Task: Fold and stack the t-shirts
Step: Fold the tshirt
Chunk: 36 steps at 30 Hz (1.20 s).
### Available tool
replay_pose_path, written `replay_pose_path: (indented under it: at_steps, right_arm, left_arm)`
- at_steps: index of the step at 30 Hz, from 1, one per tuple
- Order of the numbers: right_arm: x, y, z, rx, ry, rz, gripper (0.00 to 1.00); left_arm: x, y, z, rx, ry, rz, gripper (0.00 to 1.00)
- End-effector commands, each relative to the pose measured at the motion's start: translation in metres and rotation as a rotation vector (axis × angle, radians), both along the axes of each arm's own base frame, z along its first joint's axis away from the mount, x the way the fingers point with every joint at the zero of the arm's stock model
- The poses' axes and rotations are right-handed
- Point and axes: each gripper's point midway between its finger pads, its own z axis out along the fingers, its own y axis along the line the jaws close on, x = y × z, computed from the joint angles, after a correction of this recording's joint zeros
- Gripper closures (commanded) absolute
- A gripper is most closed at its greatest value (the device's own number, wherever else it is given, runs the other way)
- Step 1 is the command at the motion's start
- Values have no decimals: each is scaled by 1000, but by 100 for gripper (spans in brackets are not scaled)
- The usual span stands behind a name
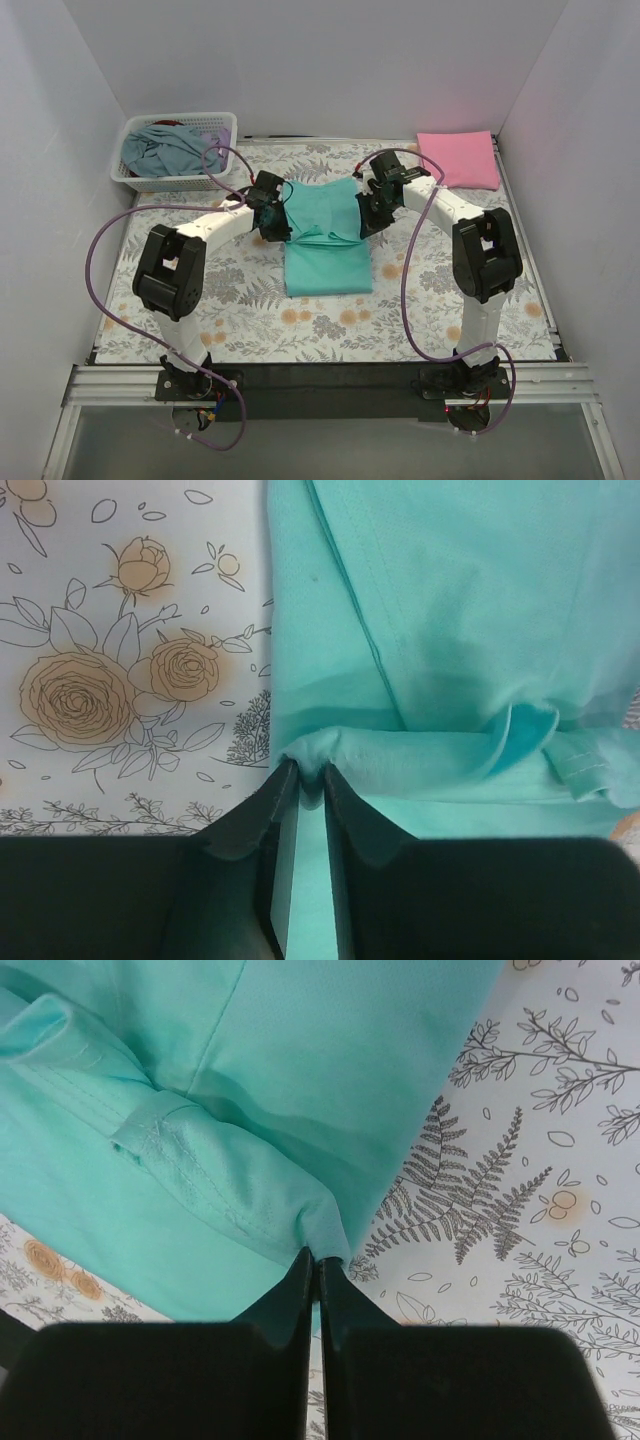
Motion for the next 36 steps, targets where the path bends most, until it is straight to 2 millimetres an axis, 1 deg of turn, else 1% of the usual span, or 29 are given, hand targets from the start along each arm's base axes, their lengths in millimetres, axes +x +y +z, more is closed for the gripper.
replay_pose_path:
  at_steps: [1,2,3,5,6,8,9,10,11,12,13,14,15,16,17,19,20,21,22,24,26,27,29,30,31,33,34,35,36]
  right_arm:
    - [18,8,9,44,-67,5,94]
    - [17,8,9,45,-64,1,92]
    - [18,8,12,49,-71,0,87]
    - [18,6,15,38,-84,-12,80]
    - [19,3,23,35,-102,-30,74]
    - [20,-4,26,-5,-133,-60,69]
    - [20,-6,38,-4,-164,-80,66]
    - [21,-8,42,-7,-190,-94,66]
    - [17,-11,41,-33,-203,-107,65]
    - [15,-12,53,-22,-237,-117,65]
    - [16,-8,58,-2,-269,-119,64]
    - [3,-3,52,20,-250,-92,65]
    - [-1,1,58,55,-264,-76,66]
    - [-3,10,60,94,-275,-60,67]
    - [-15,23,57,128,-253,-20,68]
    - [-30,37,44,150,-226,14,71]
    - [-42,51,41,174,-207,53,71]
    - [-51,55,28,174,-179,66,73]
    - [-52,63,26,192,-188,78,73]
    - [-58,74,15,204,-166,86,73]
    - [-55,82,10,238,-165,81,74]
    - [-52,85,2,236,-158,83,74]
    - [-34,89,3,223,-200,74,74]
    - [-27,90,-8,200,-199,78,74]
    - [-11,95,3,212,-233,74,74]
    - [12,90,-4,209,-235,42,74]
    - [22,90,-3,213,-243,31,74]
    - [45,88,13,232,-287,3,73]
    - [57,88,8,231,-286,-17,73]
  left_arm:
    - [9,1,6,-2,-56,-14,83]
    - [9,2,8,-1,-61,-12,79]
    - [9,2,12,-4,-68,-10,69]
    - [7,5,22,-4,-93,0,62]
    - [6,6,26,-7,-102,10,57]
    - [2,9,41,-19,-132,25,53]
    - [-3,11,40,-15,-129,37,53]
    - [-7,10,43,-13,-135,39,52]
    - [-11,12,54,-9,-160,48,52]
    - [-18,12,53,-5,-154,46,52]
    - [-25,5,58,-11,-164,32,52]
    - [-31,3,59,-4,-170,24,52]
    - [-40,1,61,-5,-178,14,53]
    - [-49,-9,60,-4,-179,-16,55]
    - [-56,-16,58,-15,-170,-23,60]
    - [-73,-27,42,-14,-123,-54,66]
    - [-78,-30,34,-15,-96,-56,71]
    - [-83,-33,27,-14,-71,-65,74]
    - [-90,-34,16,-2,-38,-71,76]
    - [-98,-37,6,-16,0,-73,82]
    - [-106,-37,-6,-11,39,-83,82]
    - [-109,-36,-9,-7,50,-88,82]
    - [-117,-33,-17,3,84,-90,82]
    - [-119,-31,-20,8,94,-87,82]
    - [-121,-30,-22,10,100,-86,82]
    - [-128,-26,-26,19,120,-84,82]
    - [-129,-25,-26,18,118,-84,82]
    - [-130,-23,-26,20,116,-81,82]
    - [-132,-21,-28,23,122,-76,82]
